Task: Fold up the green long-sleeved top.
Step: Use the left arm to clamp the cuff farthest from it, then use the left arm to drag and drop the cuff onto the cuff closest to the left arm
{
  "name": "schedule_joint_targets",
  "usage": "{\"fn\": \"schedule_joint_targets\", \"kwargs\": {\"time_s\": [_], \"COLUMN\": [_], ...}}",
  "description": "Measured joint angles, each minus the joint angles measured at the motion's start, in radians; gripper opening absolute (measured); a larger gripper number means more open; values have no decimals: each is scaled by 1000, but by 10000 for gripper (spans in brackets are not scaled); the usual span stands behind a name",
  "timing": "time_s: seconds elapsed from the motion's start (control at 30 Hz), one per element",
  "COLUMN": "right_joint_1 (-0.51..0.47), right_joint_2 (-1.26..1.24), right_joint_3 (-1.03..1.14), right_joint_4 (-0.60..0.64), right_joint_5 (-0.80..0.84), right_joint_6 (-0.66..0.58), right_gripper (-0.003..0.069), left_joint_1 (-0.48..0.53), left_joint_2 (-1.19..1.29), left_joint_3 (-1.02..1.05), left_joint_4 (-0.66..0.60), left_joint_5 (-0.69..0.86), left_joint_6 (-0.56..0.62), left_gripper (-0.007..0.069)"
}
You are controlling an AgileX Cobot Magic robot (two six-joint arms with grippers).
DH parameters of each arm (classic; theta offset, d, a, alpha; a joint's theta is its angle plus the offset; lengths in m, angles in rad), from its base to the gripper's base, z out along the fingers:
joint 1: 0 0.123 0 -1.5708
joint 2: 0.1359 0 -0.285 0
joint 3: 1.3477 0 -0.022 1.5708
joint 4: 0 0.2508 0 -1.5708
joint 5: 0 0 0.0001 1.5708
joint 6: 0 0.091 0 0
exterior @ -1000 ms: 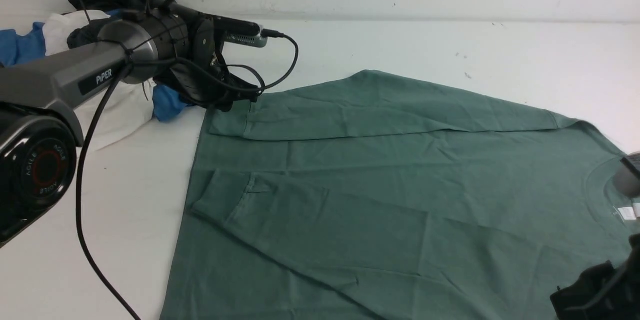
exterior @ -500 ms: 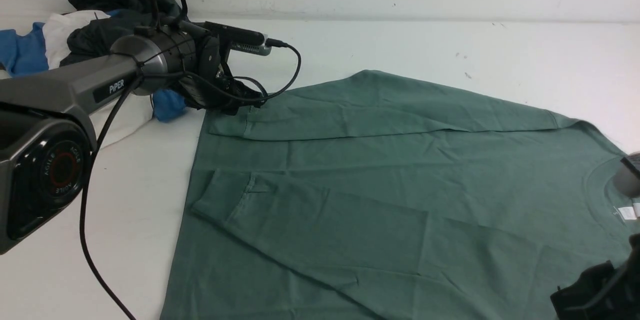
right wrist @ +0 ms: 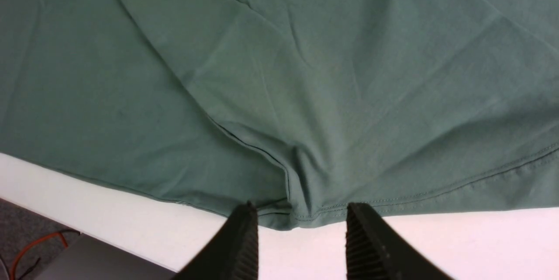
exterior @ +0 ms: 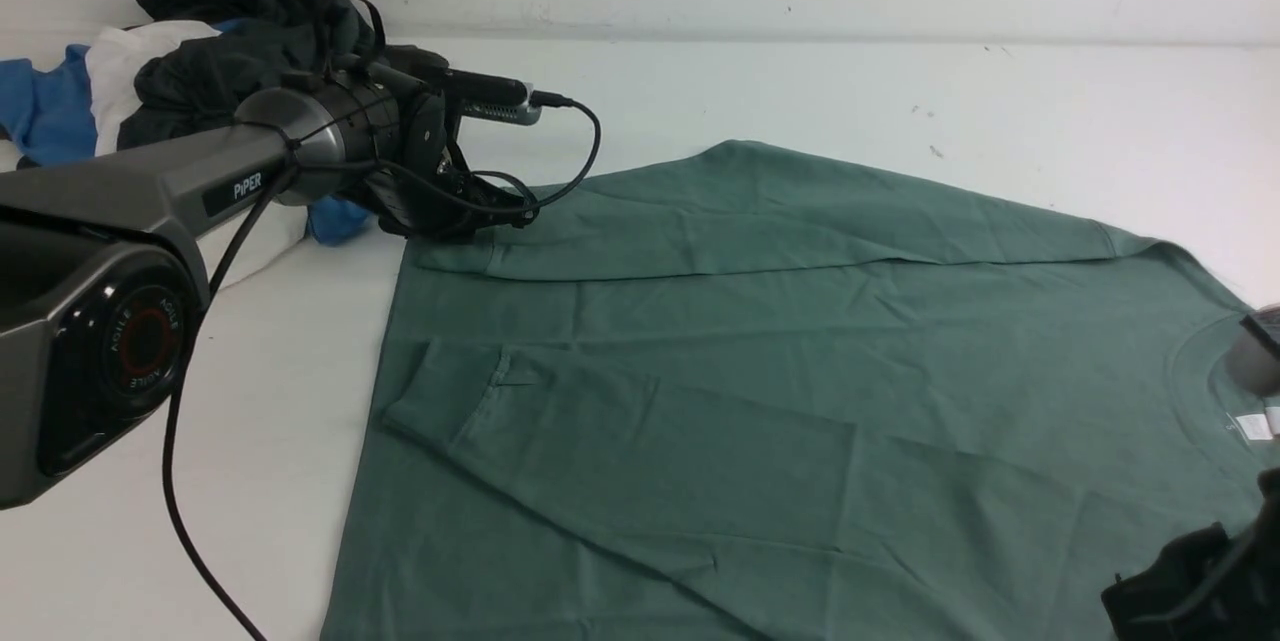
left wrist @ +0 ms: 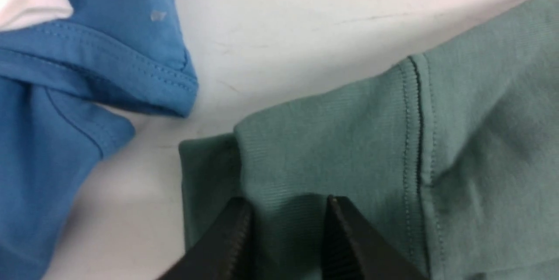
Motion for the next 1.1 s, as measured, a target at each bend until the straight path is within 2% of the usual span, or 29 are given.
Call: {"fn": "schedule_joint_targets", "kwargs": {"time_s": [0.07,0.1,0.13,0.17,0.43,0.53,0.6,0.67,0.73,0.83,0.97,1.1], "right_joint_1": [0,0,0,0,0,0,0,0,0,0,0,0], "right_joint_2": [0,0,0,0,0,0,0,0,0,0,0,0], "right_joint_3": [0,0,0,0,0,0,0,0,0,0,0,0], "right_joint_4": [0,0,0,0,-28,-94,-207,-253,-365,-458,-503,-500], "right_joint_5": [0,0,0,0,0,-3,-4,-4,-4,4,26,34], "right_joint_6": [0,0,0,0,6,23,90,122,199,256,276,279], "right_gripper": [267,267,267,267,267,267,267,267,267,267,267,267], "left_joint_1": [0,0,0,0,0,0,0,0,0,0,-3,-21], "left_joint_2": [-1,-2,-7,-13,-148,-201,-255,-279,-321,-360,-400,-471], "left_joint_3": [0,0,0,0,0,0,0,0,0,0,0,32], "left_joint_4": [0,0,0,-1,-35,-68,-126,-162,-246,-352,-423,-428], "left_joint_5": [10,10,17,23,138,195,278,319,399,510,621,635], "left_joint_6": [0,0,0,0,30,61,105,127,172,221,263,261], "left_gripper": [59,59,19,11,6,6,6,6,6,6,6,6]}}
